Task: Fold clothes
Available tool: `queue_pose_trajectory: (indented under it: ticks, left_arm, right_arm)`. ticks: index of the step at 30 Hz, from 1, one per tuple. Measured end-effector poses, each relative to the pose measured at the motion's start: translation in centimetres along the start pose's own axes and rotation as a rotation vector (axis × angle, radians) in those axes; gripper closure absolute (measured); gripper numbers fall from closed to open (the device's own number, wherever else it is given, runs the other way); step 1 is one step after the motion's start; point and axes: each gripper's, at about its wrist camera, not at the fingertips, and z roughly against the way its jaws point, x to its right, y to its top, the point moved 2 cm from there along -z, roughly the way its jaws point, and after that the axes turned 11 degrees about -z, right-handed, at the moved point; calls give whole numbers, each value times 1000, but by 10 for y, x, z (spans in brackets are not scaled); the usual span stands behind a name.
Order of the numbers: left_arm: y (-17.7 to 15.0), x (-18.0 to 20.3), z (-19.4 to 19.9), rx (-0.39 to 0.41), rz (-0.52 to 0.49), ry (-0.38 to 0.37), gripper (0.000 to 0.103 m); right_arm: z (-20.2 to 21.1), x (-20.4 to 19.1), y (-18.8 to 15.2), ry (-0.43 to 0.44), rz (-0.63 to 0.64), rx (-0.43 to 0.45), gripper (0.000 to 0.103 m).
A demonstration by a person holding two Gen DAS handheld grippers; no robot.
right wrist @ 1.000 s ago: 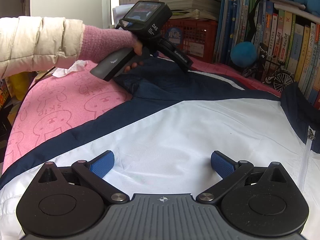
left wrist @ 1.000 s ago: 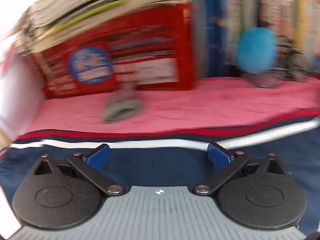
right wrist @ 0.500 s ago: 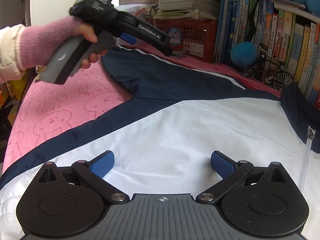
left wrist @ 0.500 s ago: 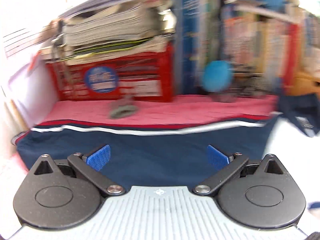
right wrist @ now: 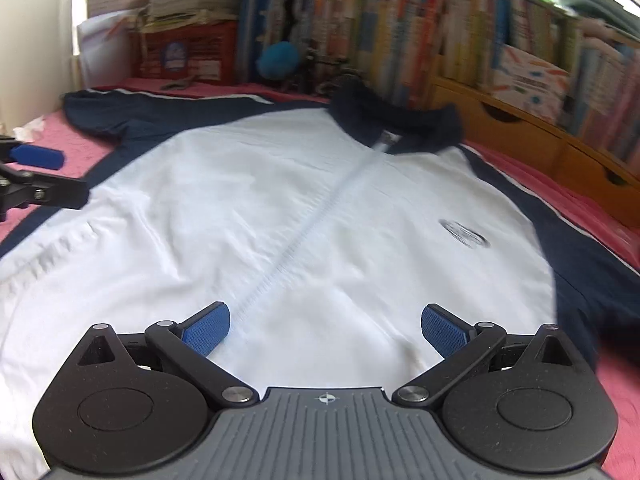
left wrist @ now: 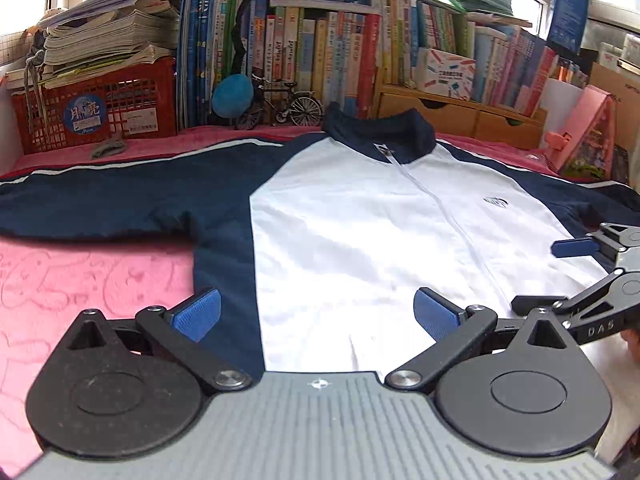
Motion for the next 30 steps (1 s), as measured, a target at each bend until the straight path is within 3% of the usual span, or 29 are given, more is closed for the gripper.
queue_pose_trajectory:
  ticks: [4, 10, 20, 30]
  left_arm:
    - [-25, 35, 21, -23, -41, -34, 0]
    - [-47, 84, 42, -141, -100, 54, 0]
    - [-76, 112, 84, -159, -18, -2, 0]
    - [-82, 128, 143, -81, -3, 35, 0]
  right_arm:
    - [54, 27, -47, -37, -106, 12, 0]
    - [105, 30, -90, -112, -216, -22, 0]
    - [142, 0, -141, -124, -234, -41, 0]
    - [194, -29, -160, -100, -180, 59, 0]
